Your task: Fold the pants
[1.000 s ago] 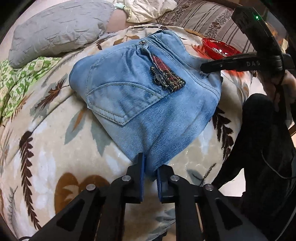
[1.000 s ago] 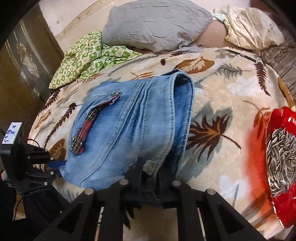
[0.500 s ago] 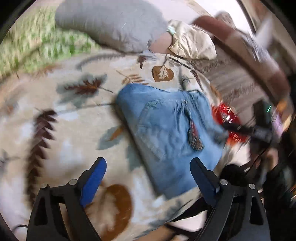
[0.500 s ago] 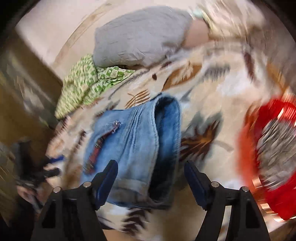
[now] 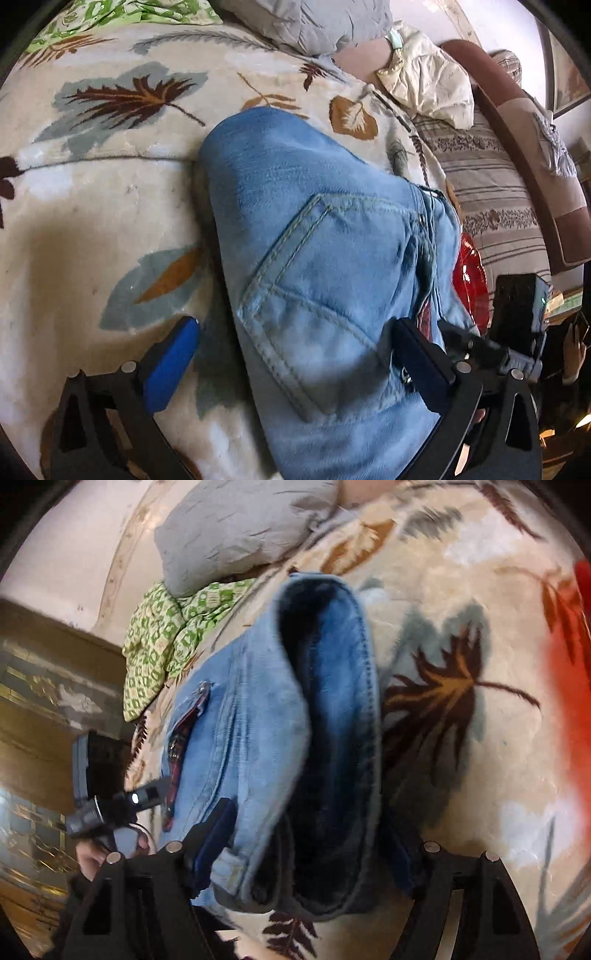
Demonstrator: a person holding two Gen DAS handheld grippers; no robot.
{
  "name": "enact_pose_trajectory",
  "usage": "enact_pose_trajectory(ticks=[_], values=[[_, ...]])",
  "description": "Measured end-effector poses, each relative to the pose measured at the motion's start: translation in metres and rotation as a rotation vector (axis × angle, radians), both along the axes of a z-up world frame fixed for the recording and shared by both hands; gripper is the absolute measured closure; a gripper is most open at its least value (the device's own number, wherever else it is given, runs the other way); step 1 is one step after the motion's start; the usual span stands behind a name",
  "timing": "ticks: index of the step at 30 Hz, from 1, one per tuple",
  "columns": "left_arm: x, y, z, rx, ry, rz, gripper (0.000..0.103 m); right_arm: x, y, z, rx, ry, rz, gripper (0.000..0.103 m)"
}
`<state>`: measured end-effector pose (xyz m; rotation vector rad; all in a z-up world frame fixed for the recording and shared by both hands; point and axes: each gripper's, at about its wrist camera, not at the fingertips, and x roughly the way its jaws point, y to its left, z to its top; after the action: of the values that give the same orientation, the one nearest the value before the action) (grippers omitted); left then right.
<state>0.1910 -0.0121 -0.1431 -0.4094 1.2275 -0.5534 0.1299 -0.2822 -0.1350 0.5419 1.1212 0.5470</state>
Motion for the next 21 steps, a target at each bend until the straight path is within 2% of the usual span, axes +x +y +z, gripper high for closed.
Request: enact_pose_trajectory(ticks=[2,3,4,5,7,10,13,17,21], values=[[-0.001,-0.005,-0.001,0.013,-0.018,0.002,0.0,-0.002,0.005,0.003,-0.017,-0.024,0.007,0.035],[-0.001,-0.007,0.001,0.014,-0.029,-0.006,0.006,-0.004,0.01,0.005,-0.042,-0.045,0.013,0.041],[-0.002,-0.009,0.003,-0.02,-0.05,-0.046,0.042,-0.006,0.011,0.007,-0.056,-0.058,0.017,0.045],[-0.003,-0.01,0.005,-0.052,-0.065,-0.063,0.052,-0.009,0.014,0.011,-0.078,-0.083,0.018,0.049],[-0.007,-0.01,0.01,-0.04,-0.082,-0.066,0.059,-0.015,0.015,0.018,-0.102,-0.12,0.016,0.057],[-0.012,-0.011,0.019,-0.026,-0.119,-0.074,0.068,-0.026,0.026,0.034,-0.17,-0.197,0.029,0.061],[-0.021,-0.011,0.046,-0.033,-0.212,-0.09,0.074,-0.039,0.039,0.053,-0.229,-0.284,0.042,0.063],[-0.026,0.002,0.085,-0.048,-0.322,-0.076,0.075,-0.046,0.048,0.08,-0.228,-0.363,0.036,0.064],[-0.015,0.027,0.114,-0.051,-0.394,-0.038,0.074,-0.038,0.067,0.119,-0.22,-0.498,0.02,0.064]])
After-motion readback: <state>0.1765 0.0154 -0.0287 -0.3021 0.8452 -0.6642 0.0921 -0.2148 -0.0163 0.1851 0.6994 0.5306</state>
